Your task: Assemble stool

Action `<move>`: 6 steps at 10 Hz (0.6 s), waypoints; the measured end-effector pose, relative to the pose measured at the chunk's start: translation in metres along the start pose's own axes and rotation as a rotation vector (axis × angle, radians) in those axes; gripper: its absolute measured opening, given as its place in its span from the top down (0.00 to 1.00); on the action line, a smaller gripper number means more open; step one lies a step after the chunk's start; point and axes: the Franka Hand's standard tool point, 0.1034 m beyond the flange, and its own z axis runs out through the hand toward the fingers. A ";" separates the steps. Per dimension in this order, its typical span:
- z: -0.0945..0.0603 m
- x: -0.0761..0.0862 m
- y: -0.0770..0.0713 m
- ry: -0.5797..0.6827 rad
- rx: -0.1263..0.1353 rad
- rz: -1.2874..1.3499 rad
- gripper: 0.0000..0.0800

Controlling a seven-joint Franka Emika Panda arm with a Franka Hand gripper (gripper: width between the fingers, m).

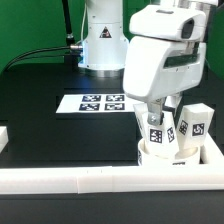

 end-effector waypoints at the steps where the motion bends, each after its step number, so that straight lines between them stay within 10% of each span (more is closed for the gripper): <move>1: 0.000 0.000 0.000 0.005 0.007 0.088 0.57; 6: -0.001 0.005 -0.002 0.031 0.016 0.536 0.57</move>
Offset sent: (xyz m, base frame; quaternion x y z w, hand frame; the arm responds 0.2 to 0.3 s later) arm 0.0000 0.0000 0.0000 0.0000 0.0000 0.1938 0.9810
